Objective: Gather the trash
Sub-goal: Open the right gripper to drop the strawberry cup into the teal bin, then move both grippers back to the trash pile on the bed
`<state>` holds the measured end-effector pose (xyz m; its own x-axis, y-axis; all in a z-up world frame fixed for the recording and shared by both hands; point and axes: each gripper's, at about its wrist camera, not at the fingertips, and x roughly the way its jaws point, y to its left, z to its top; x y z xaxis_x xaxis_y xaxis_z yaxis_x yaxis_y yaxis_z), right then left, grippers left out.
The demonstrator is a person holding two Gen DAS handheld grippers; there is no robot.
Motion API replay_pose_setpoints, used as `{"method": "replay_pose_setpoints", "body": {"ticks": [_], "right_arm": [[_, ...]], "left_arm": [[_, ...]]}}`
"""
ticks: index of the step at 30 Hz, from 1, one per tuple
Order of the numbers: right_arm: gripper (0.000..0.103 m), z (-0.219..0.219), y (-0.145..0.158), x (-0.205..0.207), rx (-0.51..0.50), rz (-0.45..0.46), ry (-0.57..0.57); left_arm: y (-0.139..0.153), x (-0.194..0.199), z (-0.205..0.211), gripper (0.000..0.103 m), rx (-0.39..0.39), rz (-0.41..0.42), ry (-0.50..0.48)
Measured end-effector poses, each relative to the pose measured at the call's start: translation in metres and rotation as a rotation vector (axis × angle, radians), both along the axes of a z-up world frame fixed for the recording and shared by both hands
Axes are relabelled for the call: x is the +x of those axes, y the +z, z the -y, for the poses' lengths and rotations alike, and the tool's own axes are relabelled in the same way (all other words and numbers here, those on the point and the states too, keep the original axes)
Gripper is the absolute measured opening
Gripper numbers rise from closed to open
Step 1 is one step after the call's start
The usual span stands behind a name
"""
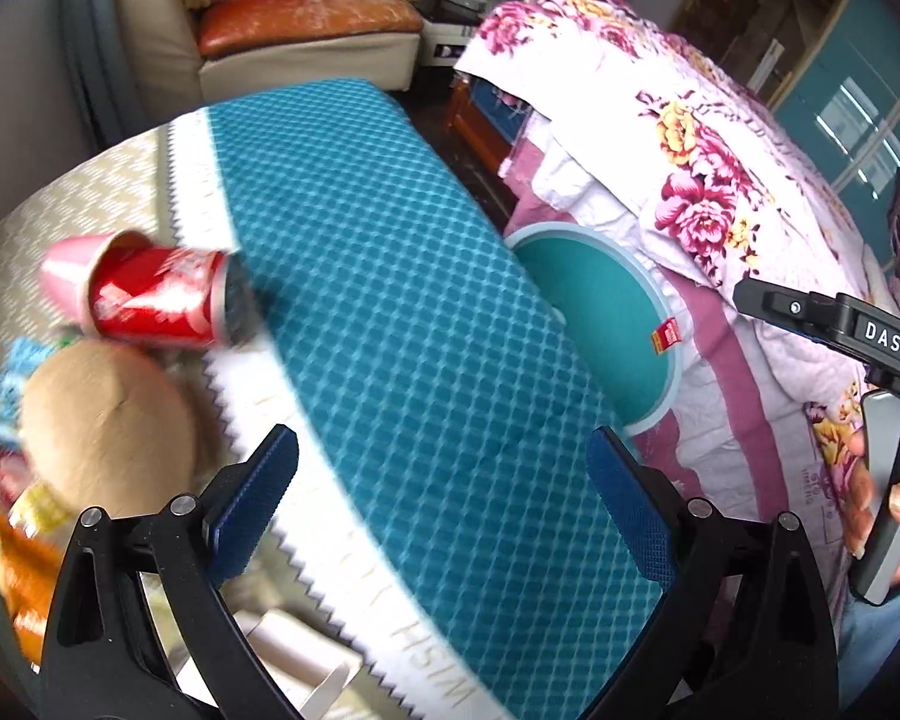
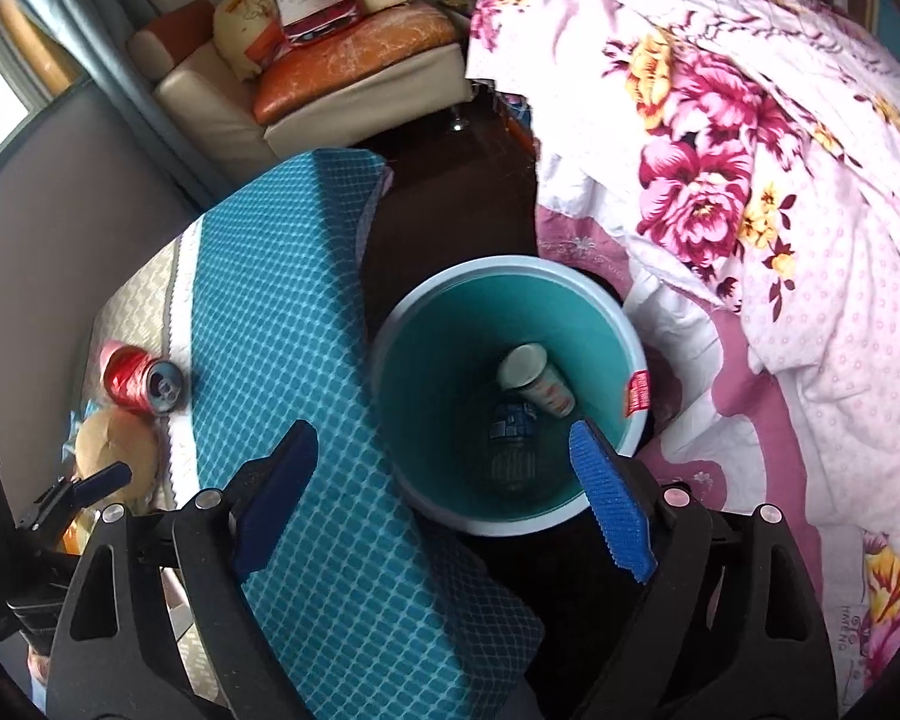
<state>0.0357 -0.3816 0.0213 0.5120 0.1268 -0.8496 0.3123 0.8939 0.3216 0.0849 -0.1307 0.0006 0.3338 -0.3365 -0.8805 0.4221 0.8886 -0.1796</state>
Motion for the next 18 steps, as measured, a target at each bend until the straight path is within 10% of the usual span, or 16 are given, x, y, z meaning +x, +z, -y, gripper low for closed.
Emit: {"method": "replay_pose_setpoints", "body": {"ticks": [18], "right_arm": [[0.083,-0.132,0.014,-0.018,-0.008,-0.045,0.279]], "left_arm": [[0.016,-0.053,-0.146,0.097,0.073,0.085,0.191]]}}
